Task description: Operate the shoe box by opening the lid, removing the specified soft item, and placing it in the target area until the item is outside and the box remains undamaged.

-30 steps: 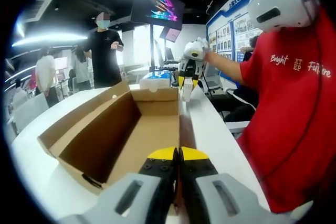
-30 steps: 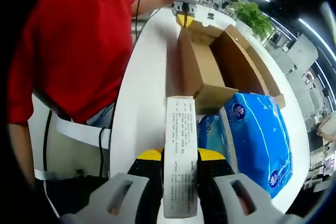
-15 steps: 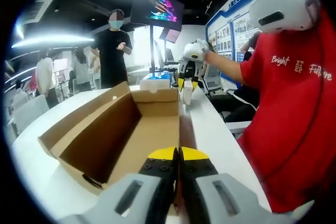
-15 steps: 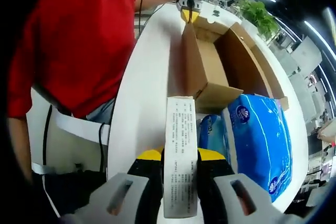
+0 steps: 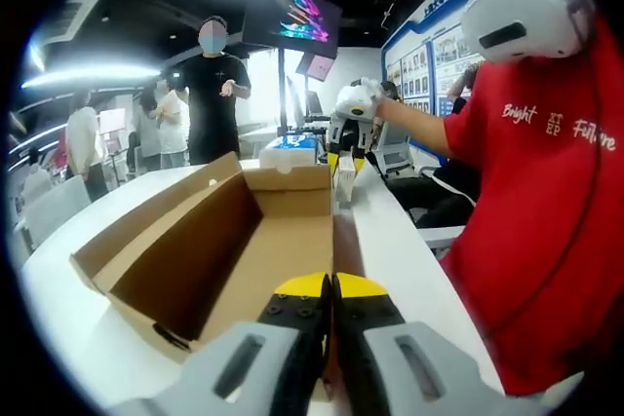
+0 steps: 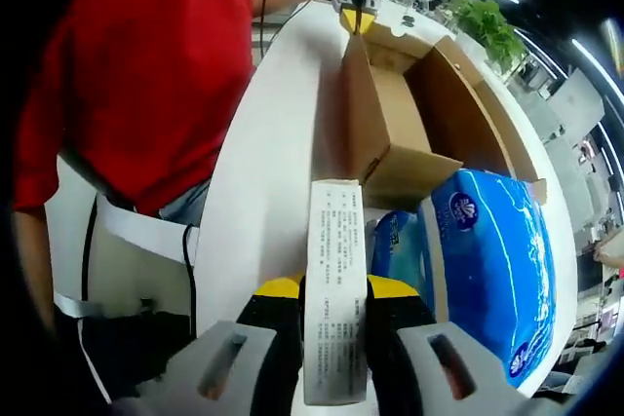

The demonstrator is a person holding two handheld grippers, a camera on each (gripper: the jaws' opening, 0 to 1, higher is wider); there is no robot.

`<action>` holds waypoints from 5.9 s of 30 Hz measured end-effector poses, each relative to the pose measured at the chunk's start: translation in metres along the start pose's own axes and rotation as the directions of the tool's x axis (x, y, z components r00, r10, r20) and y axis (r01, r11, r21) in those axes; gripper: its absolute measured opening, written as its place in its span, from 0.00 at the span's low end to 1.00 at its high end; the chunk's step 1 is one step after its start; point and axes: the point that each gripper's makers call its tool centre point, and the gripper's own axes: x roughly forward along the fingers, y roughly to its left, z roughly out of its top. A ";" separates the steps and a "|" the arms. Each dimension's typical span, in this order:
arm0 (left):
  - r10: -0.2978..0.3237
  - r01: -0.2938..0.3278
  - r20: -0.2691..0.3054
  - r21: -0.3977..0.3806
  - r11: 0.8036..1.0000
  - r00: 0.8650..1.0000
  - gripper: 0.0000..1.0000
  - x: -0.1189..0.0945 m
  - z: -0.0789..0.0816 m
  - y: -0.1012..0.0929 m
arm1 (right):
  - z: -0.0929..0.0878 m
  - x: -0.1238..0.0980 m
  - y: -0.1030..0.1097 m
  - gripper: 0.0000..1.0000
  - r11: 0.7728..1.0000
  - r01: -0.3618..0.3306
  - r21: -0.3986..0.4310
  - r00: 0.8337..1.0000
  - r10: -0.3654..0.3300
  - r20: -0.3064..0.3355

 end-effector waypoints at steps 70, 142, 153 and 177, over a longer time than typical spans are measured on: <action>0.014 -0.014 0.007 0.004 1.000 1.000 0.01 0.000 0.001 0.000 | 0.003 -0.017 -0.006 0.20 0.992 0.076 -0.099 0.996 -0.071 0.057; 0.003 0.000 -0.250 0.012 1.000 0.968 0.02 -0.005 -0.019 0.003 | 0.092 -0.100 -0.075 0.42 0.517 0.329 0.790 0.607 -0.757 0.242; 0.000 -0.001 -0.269 -0.006 1.000 0.963 0.02 -0.005 -0.018 0.003 | 0.094 -0.092 -0.096 0.51 0.450 0.371 0.812 0.602 -0.783 0.159; -0.023 0.029 -0.278 0.016 0.999 0.960 0.01 -0.003 -0.020 0.002 | 0.071 -0.104 -0.133 0.30 0.249 0.400 0.882 0.494 -0.869 0.022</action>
